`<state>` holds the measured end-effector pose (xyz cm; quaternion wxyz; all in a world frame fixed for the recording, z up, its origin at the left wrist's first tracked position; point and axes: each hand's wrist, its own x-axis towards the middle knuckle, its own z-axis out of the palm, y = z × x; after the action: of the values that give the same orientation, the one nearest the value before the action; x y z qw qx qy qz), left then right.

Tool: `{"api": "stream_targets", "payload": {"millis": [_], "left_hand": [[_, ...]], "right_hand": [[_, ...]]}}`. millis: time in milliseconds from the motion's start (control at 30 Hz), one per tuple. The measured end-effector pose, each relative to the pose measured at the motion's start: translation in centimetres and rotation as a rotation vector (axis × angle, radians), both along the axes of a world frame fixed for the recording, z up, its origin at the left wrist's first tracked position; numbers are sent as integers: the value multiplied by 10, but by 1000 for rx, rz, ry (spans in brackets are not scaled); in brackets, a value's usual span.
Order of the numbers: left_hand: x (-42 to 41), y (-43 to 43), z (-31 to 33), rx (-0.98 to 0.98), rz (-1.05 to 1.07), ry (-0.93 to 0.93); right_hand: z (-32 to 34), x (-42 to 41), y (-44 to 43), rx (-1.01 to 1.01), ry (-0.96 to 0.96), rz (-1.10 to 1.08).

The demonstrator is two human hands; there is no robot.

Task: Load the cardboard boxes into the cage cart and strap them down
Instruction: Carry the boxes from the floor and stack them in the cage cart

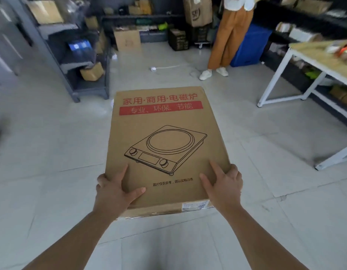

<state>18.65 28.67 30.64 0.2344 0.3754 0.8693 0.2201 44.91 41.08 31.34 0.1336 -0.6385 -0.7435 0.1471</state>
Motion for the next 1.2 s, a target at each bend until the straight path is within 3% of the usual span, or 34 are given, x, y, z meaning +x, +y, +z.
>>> {"api": "stream_targets", "payload": {"millis": [200,467,733,1200], "left_hand": [[-45,-122,85,95,298,19],[-121,-294,142,114,707,67],[-223,-445,179,143,1032,111],[-419,-633,218,-37,1362,179]], "right_hand": [[94,-89,-57,61,-22,266],[161,-259,-157,69,9,646],[195,-462,-284,81,74,947],[210,-760,-477,102,91,1294]]}}
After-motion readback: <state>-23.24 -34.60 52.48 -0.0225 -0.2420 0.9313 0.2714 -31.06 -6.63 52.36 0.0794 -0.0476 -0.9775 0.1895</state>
